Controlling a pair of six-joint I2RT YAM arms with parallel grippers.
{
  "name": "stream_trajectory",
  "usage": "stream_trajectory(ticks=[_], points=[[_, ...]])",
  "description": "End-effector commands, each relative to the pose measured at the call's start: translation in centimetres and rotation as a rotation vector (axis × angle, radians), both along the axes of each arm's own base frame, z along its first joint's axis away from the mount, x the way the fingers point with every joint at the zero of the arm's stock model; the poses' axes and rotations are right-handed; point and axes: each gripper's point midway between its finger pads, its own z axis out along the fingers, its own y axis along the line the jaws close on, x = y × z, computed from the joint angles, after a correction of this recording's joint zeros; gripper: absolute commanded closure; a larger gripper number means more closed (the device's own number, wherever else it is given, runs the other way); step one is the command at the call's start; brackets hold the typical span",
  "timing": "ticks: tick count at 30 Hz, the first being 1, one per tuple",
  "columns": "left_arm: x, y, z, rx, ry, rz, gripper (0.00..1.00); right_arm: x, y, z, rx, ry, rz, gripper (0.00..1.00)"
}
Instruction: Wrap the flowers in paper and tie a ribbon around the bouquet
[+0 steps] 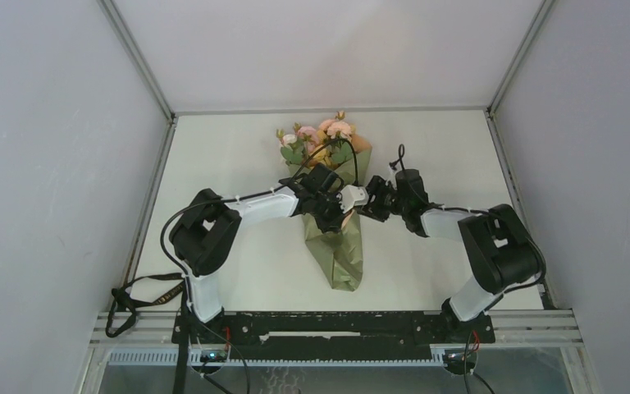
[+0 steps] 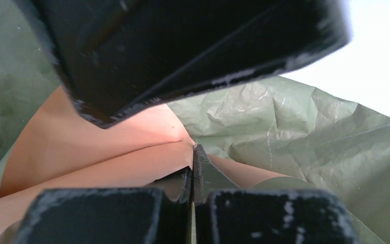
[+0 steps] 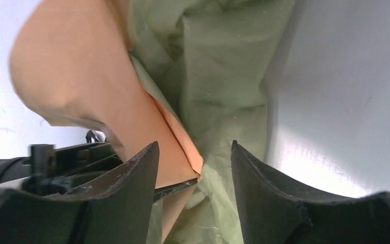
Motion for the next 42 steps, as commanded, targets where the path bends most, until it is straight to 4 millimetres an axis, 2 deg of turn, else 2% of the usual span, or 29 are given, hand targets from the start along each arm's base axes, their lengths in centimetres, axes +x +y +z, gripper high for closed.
stream_trajectory(ticks=[1, 4, 8, 11, 13, 14, 16, 18, 22, 26, 28, 30, 32, 37, 41, 42], points=[[-0.5, -0.4, 0.0, -0.025, -0.002, -0.025, 1.00, -0.2, 2.3, 1.0, 0.060, -0.045, 0.114, 0.38], [-0.4, -0.4, 0.0, -0.024, -0.002, -0.024, 1.00, -0.8, 2.8, 0.7, 0.065, -0.032, 0.144, 0.45], [-0.4, -0.3, -0.1, -0.017, -0.002, -0.024, 1.00, -0.9, 2.6, 0.1, 0.063, -0.022, 0.146, 0.78], [-0.3, -0.3, 0.3, -0.017, -0.007, -0.026, 1.00, -0.4, 2.1, -0.2, 0.065, -0.022, 0.115, 0.99], [-0.1, -0.2, 0.9, -0.010, -0.016, -0.018, 0.99, -0.1, 1.8, -0.9, 0.050, -0.018, 0.098, 1.00], [0.0, -0.2, 1.5, -0.010, -0.020, -0.015, 0.94, 0.0, 1.6, -1.2, 0.047, -0.014, 0.090, 1.00], [0.1, -0.1, 3.2, -0.011, -0.028, -0.001, 0.70, 0.0, 1.6, -1.5, 0.050, -0.011, 0.087, 1.00], [0.1, 0.0, 5.5, -0.027, -0.042, 0.005, 0.54, 0.0, 1.5, -2.0, 0.046, -0.006, 0.084, 1.00], [-0.5, 0.6, 11.2, -0.076, -0.090, 0.008, 0.32, 0.1, 1.3, -2.9, 0.044, 0.008, 0.077, 1.00], [-0.8, 3.2, 15.5, -0.137, -0.081, 0.073, 0.28, 0.0, 1.3, -3.4, 0.049, 0.015, 0.068, 1.00], [0.4, 4.7, 16.6, -0.192, -0.034, 0.179, 0.27, -0.1, 1.4, -3.5, 0.051, 0.019, 0.073, 1.00], [2.6, 6.1, 16.2, -0.239, 0.032, 0.349, 0.25, -0.2, 1.5, -3.7, 0.052, 0.022, 0.075, 1.00], [4.5, 6.8, 15.1, -0.249, 0.036, 0.428, 0.21, -0.2, 1.6, -3.7, 0.051, 0.023, 0.076, 1.00], [5.3, 6.0, 12.7, -0.236, 0.097, 0.453, 0.20, -0.4, 1.7, -3.8, 0.048, 0.025, 0.073, 1.00], [6.0, 6.4, 10.0, -0.172, 0.125, 0.503, 0.20, -0.4, 2.1, -3.5, 0.057, 0.017, 0.078, 1.00], [6.2, 6.6, 9.5, -0.155, 0.125, 0.515, 0.23, -0.5, 2.3, -3.4, 0.062, 0.015, 0.083, 1.00]])
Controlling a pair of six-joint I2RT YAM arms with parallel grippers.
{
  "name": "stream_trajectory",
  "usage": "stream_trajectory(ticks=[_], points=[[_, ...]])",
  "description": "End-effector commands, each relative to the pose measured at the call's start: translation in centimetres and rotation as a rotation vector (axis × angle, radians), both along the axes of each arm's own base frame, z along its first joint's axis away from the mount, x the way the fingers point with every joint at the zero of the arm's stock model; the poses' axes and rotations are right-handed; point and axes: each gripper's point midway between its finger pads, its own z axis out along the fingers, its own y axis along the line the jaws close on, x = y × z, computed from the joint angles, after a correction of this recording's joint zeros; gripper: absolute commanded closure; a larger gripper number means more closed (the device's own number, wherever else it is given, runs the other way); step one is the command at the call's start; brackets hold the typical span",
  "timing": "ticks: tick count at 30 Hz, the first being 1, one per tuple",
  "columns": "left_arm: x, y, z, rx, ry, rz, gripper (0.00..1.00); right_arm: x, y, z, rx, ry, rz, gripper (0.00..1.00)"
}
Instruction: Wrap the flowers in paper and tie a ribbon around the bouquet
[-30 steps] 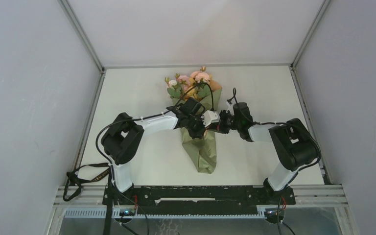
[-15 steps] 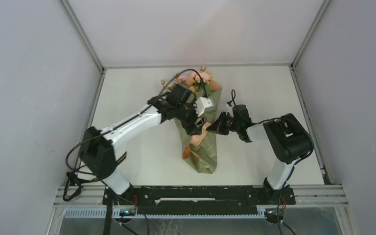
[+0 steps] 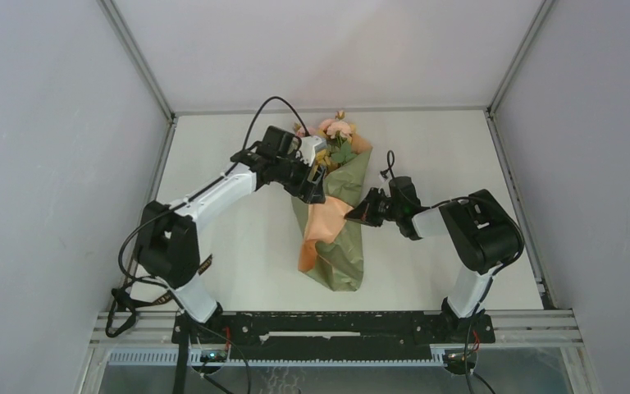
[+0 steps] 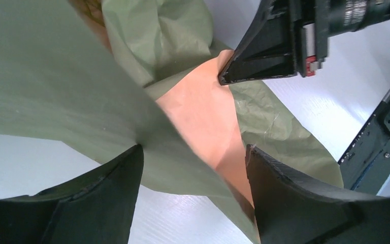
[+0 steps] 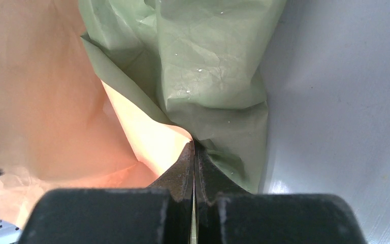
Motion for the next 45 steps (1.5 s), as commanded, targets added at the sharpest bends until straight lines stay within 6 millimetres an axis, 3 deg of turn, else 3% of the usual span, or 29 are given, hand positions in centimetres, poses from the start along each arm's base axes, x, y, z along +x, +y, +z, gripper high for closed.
stream_trajectory(ticks=[1, 3, 5, 6, 14, 18, 24, 28, 35, 39, 43, 45], points=[[0.5, 0.1, -2.1, 0.031, 0.036, 0.060, 0.29, 0.3, 0.8, 0.6, 0.021, -0.041, 0.001, 1.00], [0.6, 0.4, -2.6, 0.047, 0.040, 0.071, 0.56, 0.0, 1.4, 0.8, 0.034, -0.042, 0.016, 1.00], [0.3, 0.1, -2.4, 0.032, 0.048, 0.056, 0.92, -0.3, 2.0, 1.1, 0.053, -0.047, 0.032, 1.00], [0.2, -0.1, -2.1, 0.019, 0.047, 0.046, 0.99, -0.4, 2.4, 1.3, 0.064, -0.051, 0.038, 1.00], [-3.3, -5.9, 2.3, -0.143, 0.086, -0.118, 1.00, -0.1, 5.0, 0.8, 0.102, -0.050, 0.056, 1.00], [-2.6, -8.1, 0.0, -0.154, 0.206, -0.103, 1.00, -0.1, 5.7, 0.9, 0.114, -0.055, 0.049, 1.00], [-0.2, -9.7, -4.0, -0.143, 0.270, -0.044, 1.00, -0.6, 5.5, 1.3, 0.077, -0.051, 0.016, 0.98], [1.8, -8.6, -6.6, -0.091, 0.263, 0.025, 1.00, -1.6, 3.7, 2.2, 0.014, -0.054, -0.060, 0.90], [1.6, -7.2, -11.5, -0.004, 0.303, 0.045, 1.00, -4.1, 2.6, 3.2, -0.095, -0.058, -0.046, 0.70], [1.2, -6.6, -13.8, 0.038, 0.331, 0.047, 1.00, -5.7, -0.1, 3.4, -0.251, -0.071, -0.107, 0.64], [1.3, -6.3, -14.6, 0.058, 0.326, 0.046, 1.00, -6.7, -2.9, 6.1, -0.351, -0.153, -0.156, 0.62], [1.2, -6.0, -14.8, 0.068, 0.321, 0.047, 1.00, -7.2, -3.0, 8.0, -0.370, -0.248, -0.126, 0.62]])
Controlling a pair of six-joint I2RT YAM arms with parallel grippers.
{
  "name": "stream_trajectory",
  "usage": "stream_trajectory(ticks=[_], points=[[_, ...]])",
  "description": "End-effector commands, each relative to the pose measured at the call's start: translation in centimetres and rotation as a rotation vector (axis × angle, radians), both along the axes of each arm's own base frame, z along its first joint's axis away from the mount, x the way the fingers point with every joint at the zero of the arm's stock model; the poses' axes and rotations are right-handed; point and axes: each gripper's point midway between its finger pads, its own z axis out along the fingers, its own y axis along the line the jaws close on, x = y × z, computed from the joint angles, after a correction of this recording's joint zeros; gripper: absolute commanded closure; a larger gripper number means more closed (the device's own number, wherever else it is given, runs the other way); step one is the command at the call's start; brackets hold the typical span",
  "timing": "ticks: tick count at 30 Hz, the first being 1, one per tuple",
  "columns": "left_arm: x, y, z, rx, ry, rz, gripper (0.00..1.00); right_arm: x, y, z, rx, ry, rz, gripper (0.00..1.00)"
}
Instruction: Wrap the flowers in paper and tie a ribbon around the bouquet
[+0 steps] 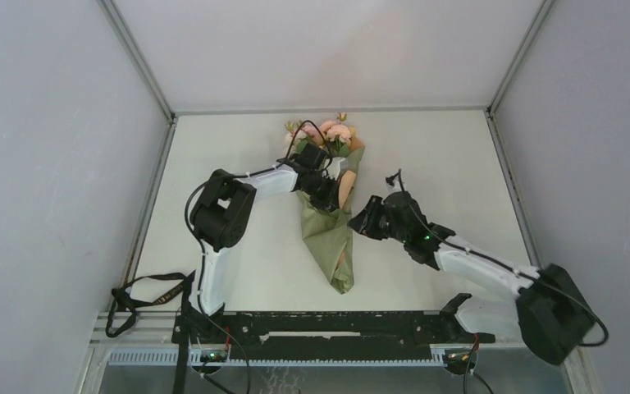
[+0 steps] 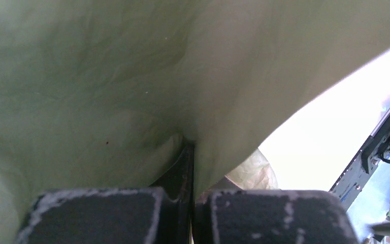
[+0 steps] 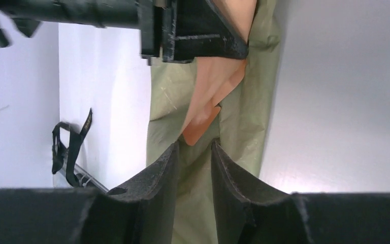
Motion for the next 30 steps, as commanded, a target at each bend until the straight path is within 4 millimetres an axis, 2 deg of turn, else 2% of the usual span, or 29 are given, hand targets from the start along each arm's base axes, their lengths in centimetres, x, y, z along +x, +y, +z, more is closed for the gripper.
stream_trajectory(ticks=[1, 3, 4, 5, 7, 8, 11, 12, 14, 15, 17, 19, 20, 26, 30], points=[[0.7, 0.8, -1.8, 0.058, -0.045, -0.010, 1.00, -1.0, -2.0, 2.7, -0.144, -0.168, 0.029, 0.61], [0.6, 0.8, -1.9, 0.061, -0.044, -0.012, 1.00, -1.9, -0.2, 4.5, -0.098, -0.246, 0.136, 0.54], [0.6, 0.9, -1.9, 0.063, -0.042, -0.011, 1.00, -2.3, 0.5, 4.7, -0.069, -0.244, 0.169, 0.48], [0.6, 0.9, -2.0, 0.065, -0.043, -0.011, 1.00, -2.4, 0.8, 4.4, -0.048, -0.216, 0.184, 0.40], [0.6, 0.9, -1.9, 0.066, -0.046, -0.011, 1.00, -2.4, 1.5, 3.4, -0.001, -0.151, 0.207, 0.18], [0.6, 0.9, -1.9, 0.066, -0.046, -0.011, 1.00, -2.4, 2.1, 3.1, 0.017, -0.131, 0.220, 0.12], [0.6, 1.0, -1.8, 0.069, -0.049, -0.012, 1.00, -2.6, 2.9, 1.9, 0.035, -0.069, 0.222, 0.11], [0.7, 1.0, -1.8, 0.071, -0.052, -0.011, 1.00, -2.6, 3.1, 1.7, 0.038, -0.059, 0.226, 0.14], [0.8, 1.1, -1.8, 0.073, -0.057, -0.010, 1.00, -2.9, 3.8, 2.0, 0.071, -0.054, 0.259, 0.28], [0.8, 1.2, -1.9, 0.077, -0.057, -0.010, 1.00, -3.5, 4.3, 2.2, 0.098, -0.041, 0.291, 0.47], [0.8, 1.2, -1.9, 0.084, -0.063, -0.010, 1.00, -4.5, 4.6, 2.5, 0.119, -0.018, 0.321, 0.75], [1.0, 1.3, -1.9, 0.090, -0.074, -0.011, 1.00, -5.7, 4.3, 2.1, 0.121, 0.011, 0.325, 0.97], [1.1, 1.4, -1.9, 0.091, -0.077, -0.012, 1.00, -6.4, 4.1, 1.8, 0.124, 0.036, 0.318, 1.00], [2.0, 1.3, -1.1, 0.098, -0.102, 0.005, 1.00, -11.0, 3.3, -3.6, 0.161, 0.220, 0.273, 1.00], [3.0, 1.6, -0.7, 0.119, -0.122, 0.030, 1.00, -12.4, 2.4, -6.6, 0.144, 0.283, 0.222, 1.00]])
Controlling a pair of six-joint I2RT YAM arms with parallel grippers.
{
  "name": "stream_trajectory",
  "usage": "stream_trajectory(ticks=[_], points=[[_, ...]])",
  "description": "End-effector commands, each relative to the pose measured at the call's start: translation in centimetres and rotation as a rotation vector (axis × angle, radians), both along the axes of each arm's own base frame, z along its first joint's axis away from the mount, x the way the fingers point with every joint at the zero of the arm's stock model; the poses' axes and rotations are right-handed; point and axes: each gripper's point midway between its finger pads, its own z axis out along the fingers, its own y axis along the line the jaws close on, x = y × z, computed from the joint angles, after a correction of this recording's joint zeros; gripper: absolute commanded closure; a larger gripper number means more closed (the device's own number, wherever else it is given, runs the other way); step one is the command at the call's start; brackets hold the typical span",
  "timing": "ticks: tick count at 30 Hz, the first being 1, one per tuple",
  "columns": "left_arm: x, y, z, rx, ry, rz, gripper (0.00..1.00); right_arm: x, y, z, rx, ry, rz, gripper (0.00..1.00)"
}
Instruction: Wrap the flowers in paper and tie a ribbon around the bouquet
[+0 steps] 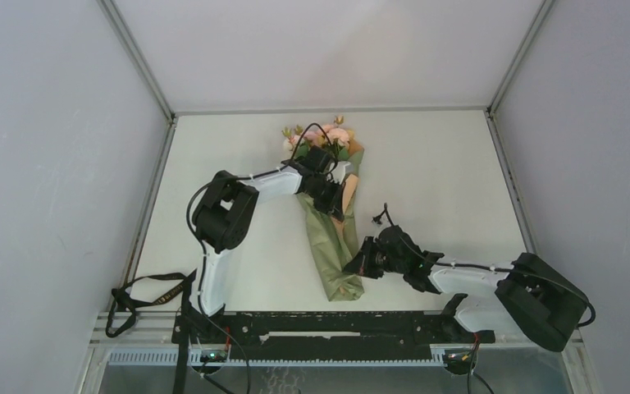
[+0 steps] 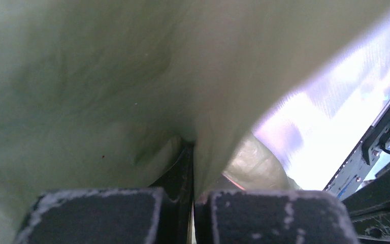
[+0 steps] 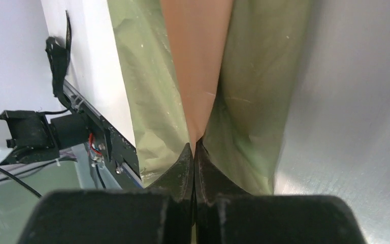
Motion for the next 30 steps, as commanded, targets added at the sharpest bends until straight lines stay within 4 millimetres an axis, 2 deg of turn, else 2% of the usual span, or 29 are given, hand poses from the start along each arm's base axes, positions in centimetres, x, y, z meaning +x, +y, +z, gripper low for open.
stream_trajectory(ticks=[1, 3, 4, 7, 10, 15, 16, 18, 19, 21, 24, 25, 27, 30], points=[[4.1, 2.0, -0.3, 0.107, -0.133, 0.063, 1.00, -2.3, 0.4, -1.4, 0.045, 0.093, -0.002, 1.00], [4.6, 1.7, 0.7, 0.102, -0.148, 0.061, 1.00, -2.3, 0.1, -2.2, 0.027, 0.098, -0.014, 1.00], [4.8, 1.5, 1.4, 0.094, -0.156, 0.059, 0.95, -2.4, -0.2, -2.8, 0.018, 0.109, -0.021, 1.00], [5.6, 0.9, 4.5, 0.064, -0.196, 0.052, 0.68, -2.3, -0.6, -3.6, 0.026, 0.127, -0.055, 1.00], [6.4, 0.1, 9.1, 0.006, -0.265, 0.028, 0.50, -2.3, -1.2, -4.5, 0.020, 0.144, -0.088, 1.00], [4.4, -0.2, 16.0, -0.091, -0.337, -0.063, 0.25, -2.0, -1.4, -5.0, 0.009, 0.156, -0.110, 1.00], [3.8, 0.0, 17.1, -0.099, -0.367, -0.088, 0.22, -1.9, -1.4, -4.9, 0.014, 0.156, -0.120, 1.00], [2.2, 0.9, 18.1, -0.096, -0.399, -0.125, 0.21, -1.7, -1.6, -4.9, 0.022, 0.155, -0.139, 1.00], [1.2, 1.4, 18.3, -0.094, -0.409, -0.144, 0.24, -1.6, -1.6, -4.8, 0.027, 0.153, -0.148, 1.00], [-1.0, 2.6, 17.4, -0.061, -0.436, -0.185, 0.37, -1.4, -1.8, -4.6, 0.034, 0.144, -0.168, 1.00], [-5.0, 3.4, 14.2, 0.030, -0.485, -0.294, 0.62, -1.4, -2.0, -4.3, 0.044, 0.136, -0.191, 1.00], [-6.5, 3.4, 12.9, 0.053, -0.484, -0.339, 0.67, -1.3, -2.0, -4.2, 0.048, 0.134, -0.197, 1.00], [-9.1, 3.0, 10.6, 0.077, -0.474, -0.410, 0.72, -1.0, -2.0, -4.0, 0.052, 0.128, -0.210, 1.00], [-12.2, 1.9, 7.3, 0.111, -0.499, -0.531, 0.69, -0.7, -1.9, -3.5, 0.071, 0.122, -0.229, 0.97]])
